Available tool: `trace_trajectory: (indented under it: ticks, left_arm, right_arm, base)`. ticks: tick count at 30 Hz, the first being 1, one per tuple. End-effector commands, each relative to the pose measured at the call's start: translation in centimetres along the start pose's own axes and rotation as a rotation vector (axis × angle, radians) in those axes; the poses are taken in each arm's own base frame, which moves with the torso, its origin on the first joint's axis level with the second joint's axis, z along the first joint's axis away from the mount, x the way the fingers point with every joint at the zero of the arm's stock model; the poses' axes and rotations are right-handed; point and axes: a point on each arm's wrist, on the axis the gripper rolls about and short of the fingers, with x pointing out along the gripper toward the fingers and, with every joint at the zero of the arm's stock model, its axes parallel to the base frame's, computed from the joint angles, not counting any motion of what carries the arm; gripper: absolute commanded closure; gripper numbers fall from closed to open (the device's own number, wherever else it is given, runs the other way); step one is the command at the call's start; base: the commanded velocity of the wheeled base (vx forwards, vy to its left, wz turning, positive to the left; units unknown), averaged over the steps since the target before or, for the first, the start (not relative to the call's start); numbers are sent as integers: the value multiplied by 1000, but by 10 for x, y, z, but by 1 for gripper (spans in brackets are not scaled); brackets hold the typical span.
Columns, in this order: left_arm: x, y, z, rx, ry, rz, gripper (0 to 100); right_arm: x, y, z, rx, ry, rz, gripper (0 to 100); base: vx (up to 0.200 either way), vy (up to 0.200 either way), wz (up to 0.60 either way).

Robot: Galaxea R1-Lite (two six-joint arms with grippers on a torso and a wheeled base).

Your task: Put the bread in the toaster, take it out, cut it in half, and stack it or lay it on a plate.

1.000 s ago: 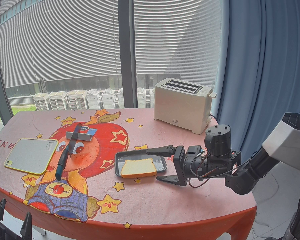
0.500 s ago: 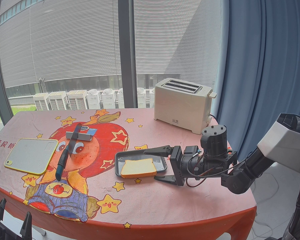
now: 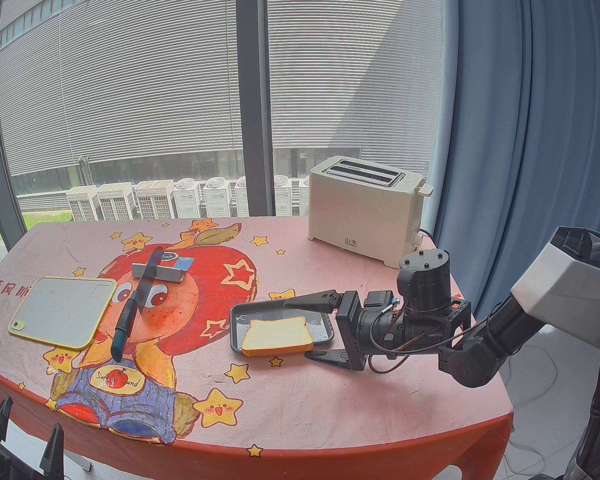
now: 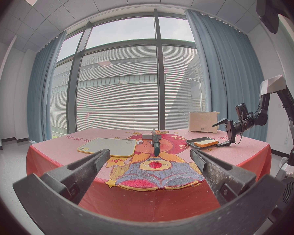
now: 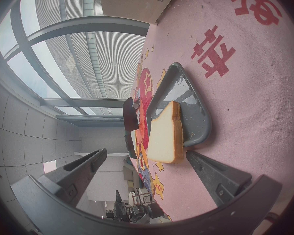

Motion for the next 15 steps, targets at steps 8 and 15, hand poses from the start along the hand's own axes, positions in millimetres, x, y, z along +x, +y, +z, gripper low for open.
trace_trajectory:
  ticks: [8,15]
  left_arm:
    - [0,0,-5,0,1,1,0]
    - [0,0,-5,0,1,1,0]
  right_arm:
    - [1,-4,1,6,0,-8,0]
    - [4,-11,-4,16,12,-38,100]
  base:
    - [0,0,0]
    - [0,0,0]
